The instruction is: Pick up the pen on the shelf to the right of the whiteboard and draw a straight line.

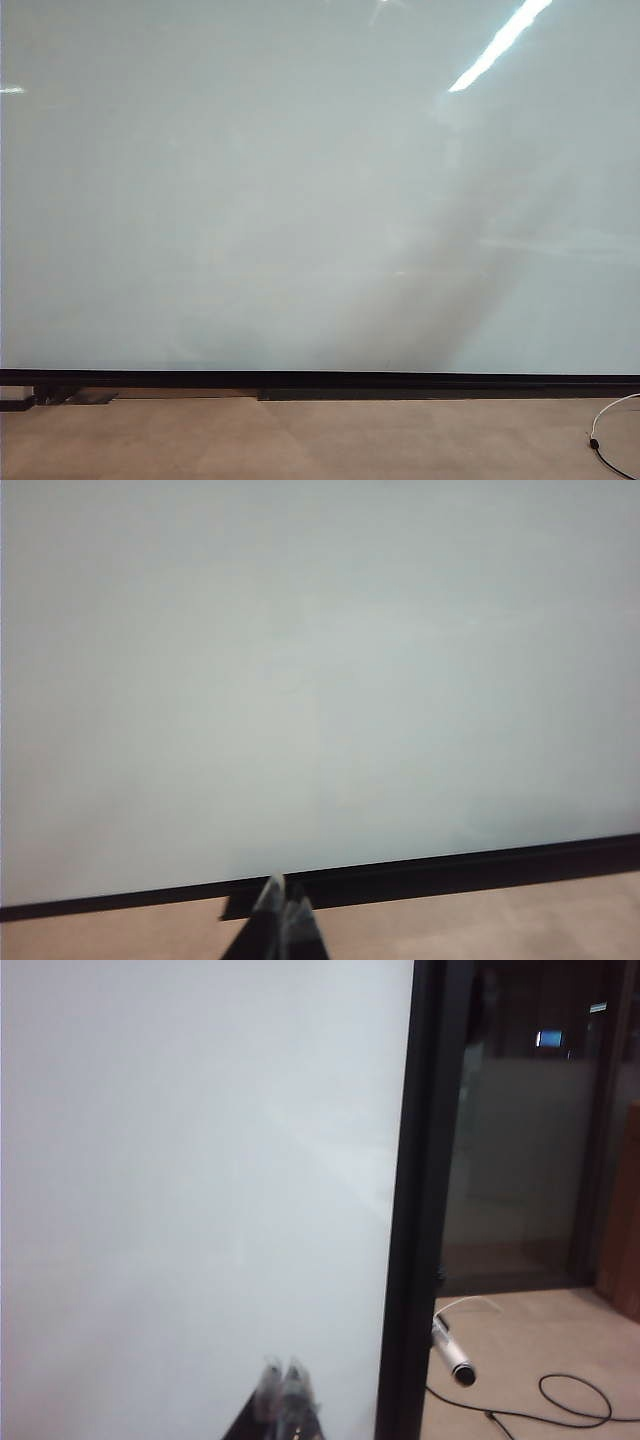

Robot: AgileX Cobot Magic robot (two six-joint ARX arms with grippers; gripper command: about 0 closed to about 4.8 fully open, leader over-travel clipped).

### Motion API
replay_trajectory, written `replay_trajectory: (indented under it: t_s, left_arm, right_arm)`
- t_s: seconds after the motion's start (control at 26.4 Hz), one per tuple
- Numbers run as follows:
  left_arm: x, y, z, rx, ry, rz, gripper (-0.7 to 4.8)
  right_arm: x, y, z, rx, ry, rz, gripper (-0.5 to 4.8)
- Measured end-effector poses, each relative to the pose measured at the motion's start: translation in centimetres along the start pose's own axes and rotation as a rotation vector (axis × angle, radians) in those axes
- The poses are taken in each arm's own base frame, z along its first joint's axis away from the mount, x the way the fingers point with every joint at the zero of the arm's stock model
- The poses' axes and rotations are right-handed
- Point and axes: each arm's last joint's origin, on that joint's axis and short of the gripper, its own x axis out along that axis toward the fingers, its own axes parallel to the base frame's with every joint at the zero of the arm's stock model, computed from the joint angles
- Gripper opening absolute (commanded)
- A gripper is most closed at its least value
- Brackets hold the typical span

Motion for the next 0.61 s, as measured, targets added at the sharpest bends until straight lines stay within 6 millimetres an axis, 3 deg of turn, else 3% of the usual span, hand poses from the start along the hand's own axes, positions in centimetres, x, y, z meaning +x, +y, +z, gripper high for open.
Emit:
replay_trajectory:
  t_s: [0.11,0.19,0.42,0.53,0.61]
  left_arm:
    - [0.0,-0.1,0.0,0.000,-0.005,-0.044,-0.05]
    - [0.0,-0.2,0.0,0.000,-0.006,-0.053,-0.05]
    - [0.0,-0.2,0.0,0.000,-0.007,-0.066,-0.05]
    - [0.0,-0.2,0.0,0.000,-0.006,-0.066,-0.05]
    - [0.0,-0.2,0.0,0.000,-0.007,-0.066,-0.05]
  right_arm:
    - [0.4,-0.7,0.5,-0.018,0.037,0.025,0.14]
    - [0.8,-1.3,0.9,-0.024,0.078,0.029,0.58]
    - [3.0,-3.9,2.3,0.005,0.151,0.011,0.69]
    - [4.0,-4.3,3.0,-0.026,0.142,0.032,1.21]
    - [5.3,-5.1,2.6,-0.037,0.152,0.047,1.22]
